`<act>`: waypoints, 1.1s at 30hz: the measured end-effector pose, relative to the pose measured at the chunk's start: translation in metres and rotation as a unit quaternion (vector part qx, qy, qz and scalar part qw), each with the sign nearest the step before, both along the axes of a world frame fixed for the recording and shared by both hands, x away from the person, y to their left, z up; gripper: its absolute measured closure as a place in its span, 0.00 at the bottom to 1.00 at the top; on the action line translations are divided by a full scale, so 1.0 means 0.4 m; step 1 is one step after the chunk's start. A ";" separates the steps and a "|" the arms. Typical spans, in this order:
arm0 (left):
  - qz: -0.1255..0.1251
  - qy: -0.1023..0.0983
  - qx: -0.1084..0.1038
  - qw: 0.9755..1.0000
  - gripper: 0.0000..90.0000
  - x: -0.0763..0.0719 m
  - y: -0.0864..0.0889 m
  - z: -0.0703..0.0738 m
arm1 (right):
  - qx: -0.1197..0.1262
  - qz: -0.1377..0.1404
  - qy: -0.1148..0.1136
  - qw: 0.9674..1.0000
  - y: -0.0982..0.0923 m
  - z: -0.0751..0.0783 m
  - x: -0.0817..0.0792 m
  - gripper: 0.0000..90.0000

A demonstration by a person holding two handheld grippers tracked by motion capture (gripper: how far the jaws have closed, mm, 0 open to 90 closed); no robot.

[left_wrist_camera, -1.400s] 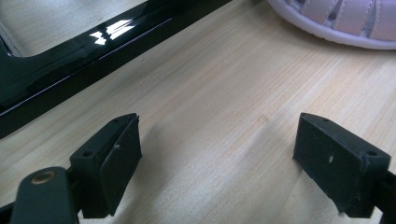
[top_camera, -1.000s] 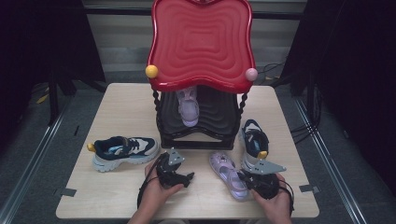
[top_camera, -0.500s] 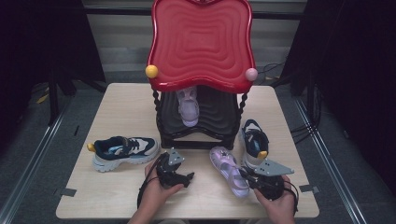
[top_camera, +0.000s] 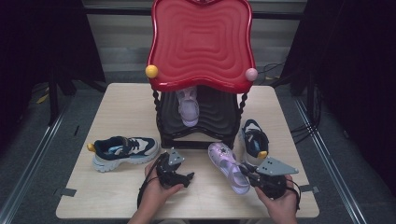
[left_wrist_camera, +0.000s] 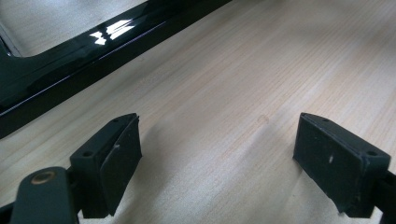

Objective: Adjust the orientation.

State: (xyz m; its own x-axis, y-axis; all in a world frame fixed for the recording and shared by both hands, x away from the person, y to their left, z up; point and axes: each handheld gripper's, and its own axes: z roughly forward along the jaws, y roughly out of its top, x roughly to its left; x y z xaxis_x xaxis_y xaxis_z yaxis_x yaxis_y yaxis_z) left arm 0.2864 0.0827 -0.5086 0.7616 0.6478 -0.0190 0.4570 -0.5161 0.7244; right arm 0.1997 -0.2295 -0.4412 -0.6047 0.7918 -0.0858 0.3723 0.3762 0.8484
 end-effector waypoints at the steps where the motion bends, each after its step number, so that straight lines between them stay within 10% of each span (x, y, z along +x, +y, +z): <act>1: 0.000 0.001 0.002 1.000 0.16 0.000 0.000 0.001 | 0.000 -0.003 -0.001 1.000 -0.001 0.004 0.000 0.92; 33: 0.000 0.000 0.001 1.000 0.16 0.000 0.000 0.000 | 0.023 -0.042 -0.054 0.997 0.002 0.109 0.034 0.92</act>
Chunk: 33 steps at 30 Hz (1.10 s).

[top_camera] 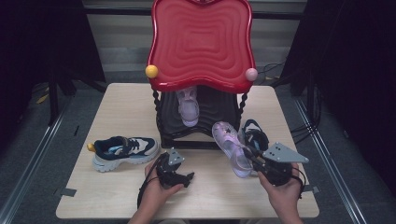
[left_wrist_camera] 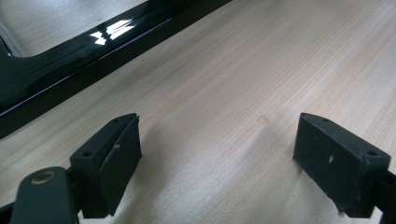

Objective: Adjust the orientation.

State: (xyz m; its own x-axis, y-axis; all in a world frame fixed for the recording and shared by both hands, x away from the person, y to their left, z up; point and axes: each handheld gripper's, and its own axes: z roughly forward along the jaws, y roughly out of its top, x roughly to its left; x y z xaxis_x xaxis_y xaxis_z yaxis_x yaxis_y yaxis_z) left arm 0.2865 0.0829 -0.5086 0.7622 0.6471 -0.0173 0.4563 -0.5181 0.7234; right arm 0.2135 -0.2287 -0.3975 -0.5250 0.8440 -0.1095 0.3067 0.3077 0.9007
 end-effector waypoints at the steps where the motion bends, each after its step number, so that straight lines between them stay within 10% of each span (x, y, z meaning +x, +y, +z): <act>1: 0.000 0.000 0.000 1.000 0.16 0.000 0.000 0.000 | 0.000 -0.002 -0.001 1.000 0.002 0.002 0.002 0.92; 33: 0.000 0.000 0.001 1.000 0.16 0.000 0.000 0.000 | 0.001 -0.063 -0.035 0.997 0.080 0.031 0.101 0.92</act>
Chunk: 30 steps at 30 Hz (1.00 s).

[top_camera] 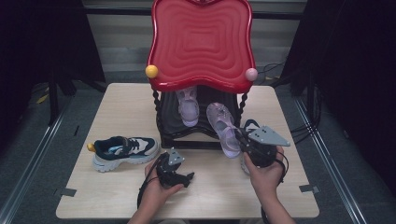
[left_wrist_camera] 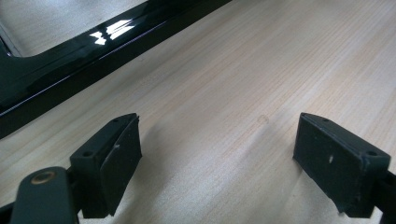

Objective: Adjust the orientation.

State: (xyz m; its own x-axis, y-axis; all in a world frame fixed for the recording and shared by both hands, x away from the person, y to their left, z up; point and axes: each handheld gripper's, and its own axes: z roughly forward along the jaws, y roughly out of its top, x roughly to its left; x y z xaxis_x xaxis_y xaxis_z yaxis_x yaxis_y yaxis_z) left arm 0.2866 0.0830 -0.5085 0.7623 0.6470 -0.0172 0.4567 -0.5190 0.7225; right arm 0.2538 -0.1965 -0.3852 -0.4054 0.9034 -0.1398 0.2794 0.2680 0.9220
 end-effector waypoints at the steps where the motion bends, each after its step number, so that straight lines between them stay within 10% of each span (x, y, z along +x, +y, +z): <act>1: 0.000 0.000 0.000 1.000 0.16 0.000 0.000 0.000 | 0.001 -0.002 -0.003 1.000 0.003 0.002 0.004 0.92; 30: -0.001 0.001 0.004 1.000 0.16 0.000 0.000 0.001 | 0.007 -0.093 -0.038 0.995 0.072 -0.009 0.115 0.92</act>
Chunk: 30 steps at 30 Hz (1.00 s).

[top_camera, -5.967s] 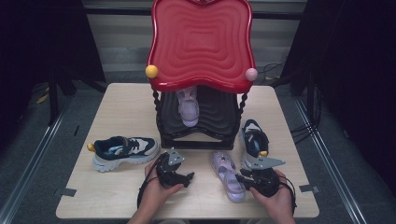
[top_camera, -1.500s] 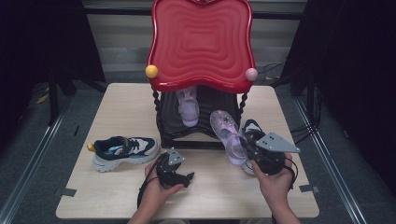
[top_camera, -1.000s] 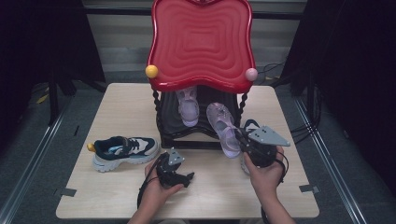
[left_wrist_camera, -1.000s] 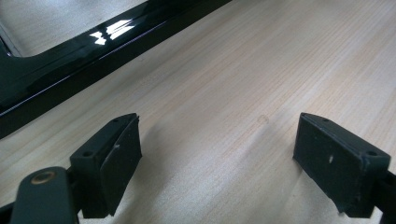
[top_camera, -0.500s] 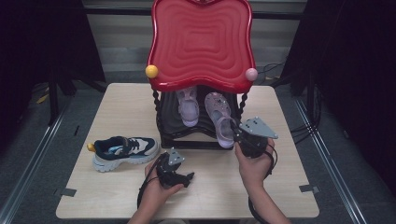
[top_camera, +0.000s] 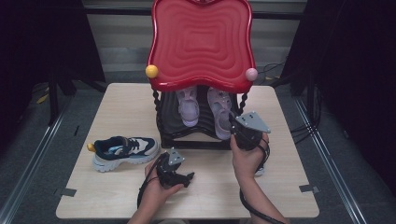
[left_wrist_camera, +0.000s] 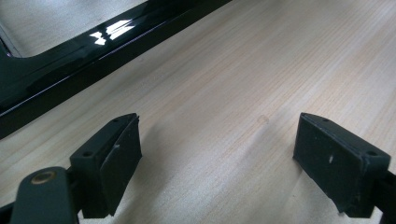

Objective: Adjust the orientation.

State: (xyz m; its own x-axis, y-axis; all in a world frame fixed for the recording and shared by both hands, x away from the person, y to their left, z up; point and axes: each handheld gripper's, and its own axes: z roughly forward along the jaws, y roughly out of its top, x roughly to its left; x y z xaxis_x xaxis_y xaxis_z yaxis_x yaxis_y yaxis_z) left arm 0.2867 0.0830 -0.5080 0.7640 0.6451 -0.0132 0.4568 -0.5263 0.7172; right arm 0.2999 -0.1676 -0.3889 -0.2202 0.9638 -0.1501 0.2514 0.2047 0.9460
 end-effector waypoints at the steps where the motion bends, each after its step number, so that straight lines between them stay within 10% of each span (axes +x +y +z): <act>1: 0.000 0.000 -0.001 1.000 0.16 0.000 0.000 0.000 | -0.004 -0.001 -0.001 1.000 0.003 -0.001 0.003 0.92; 30: -0.001 -0.001 -0.003 1.000 0.16 0.001 -0.001 -0.001 | 0.022 -0.049 -0.022 0.998 0.094 -0.020 0.088 0.92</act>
State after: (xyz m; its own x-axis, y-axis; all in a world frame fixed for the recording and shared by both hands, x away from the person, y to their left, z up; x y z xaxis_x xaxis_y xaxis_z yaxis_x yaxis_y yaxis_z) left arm 0.2872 0.0825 -0.5084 0.7659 0.6428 -0.0161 0.4538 -0.5226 0.7218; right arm 0.3352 -0.1299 -0.3967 -0.1192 0.9863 -0.1144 0.2269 0.1392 0.9639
